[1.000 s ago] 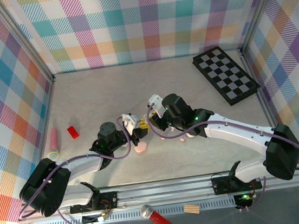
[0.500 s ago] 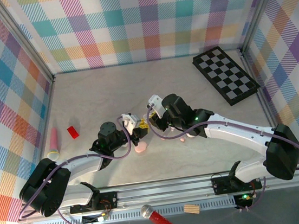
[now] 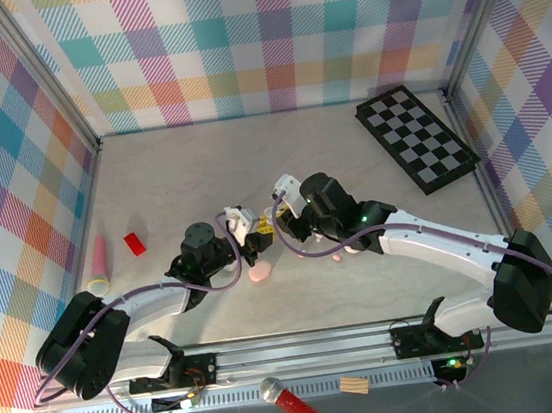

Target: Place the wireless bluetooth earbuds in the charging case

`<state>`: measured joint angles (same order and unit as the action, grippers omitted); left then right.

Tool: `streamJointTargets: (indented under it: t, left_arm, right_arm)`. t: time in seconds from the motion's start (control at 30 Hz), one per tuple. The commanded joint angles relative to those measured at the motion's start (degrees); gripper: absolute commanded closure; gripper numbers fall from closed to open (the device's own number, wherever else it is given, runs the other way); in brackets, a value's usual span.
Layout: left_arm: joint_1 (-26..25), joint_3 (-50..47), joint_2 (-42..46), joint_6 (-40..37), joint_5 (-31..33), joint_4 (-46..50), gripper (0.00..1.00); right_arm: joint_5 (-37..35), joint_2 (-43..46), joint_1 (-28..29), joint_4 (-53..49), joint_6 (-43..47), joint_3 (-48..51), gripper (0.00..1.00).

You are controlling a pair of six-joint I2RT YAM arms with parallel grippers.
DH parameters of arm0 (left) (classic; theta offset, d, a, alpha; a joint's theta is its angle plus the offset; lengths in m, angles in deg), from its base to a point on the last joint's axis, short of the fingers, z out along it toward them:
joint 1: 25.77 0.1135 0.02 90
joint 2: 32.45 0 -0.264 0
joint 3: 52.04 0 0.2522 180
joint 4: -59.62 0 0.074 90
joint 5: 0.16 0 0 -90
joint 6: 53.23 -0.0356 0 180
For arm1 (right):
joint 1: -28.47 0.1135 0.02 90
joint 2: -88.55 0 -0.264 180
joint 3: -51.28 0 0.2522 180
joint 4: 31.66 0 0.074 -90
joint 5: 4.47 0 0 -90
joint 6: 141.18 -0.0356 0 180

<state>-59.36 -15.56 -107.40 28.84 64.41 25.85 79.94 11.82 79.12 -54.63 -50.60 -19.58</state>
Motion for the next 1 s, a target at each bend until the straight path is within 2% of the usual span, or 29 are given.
streamJointTargets:
  t: [0.0, 0.63, 0.97]
  left_arm:
    - [0.4, 1.6, 0.1, 0.6, -0.3, -0.3, 1.0]
    - [0.4, 2.9, -1.6, 1.3, -1.4, -0.9, 1.0]
    - [0.4, 2.2, -0.7, 1.4, -1.5, -0.9, 1.0]
  right_arm:
    - [-0.3, -0.2, 0.3, -0.4, 1.0, 0.3, 0.78]
    - [2.6, -1.6, 0.4, -1.6, 3.2, -0.4, 0.78]
    - [5.0, -3.1, 0.7, -1.7, 4.3, -1.3, 0.73]
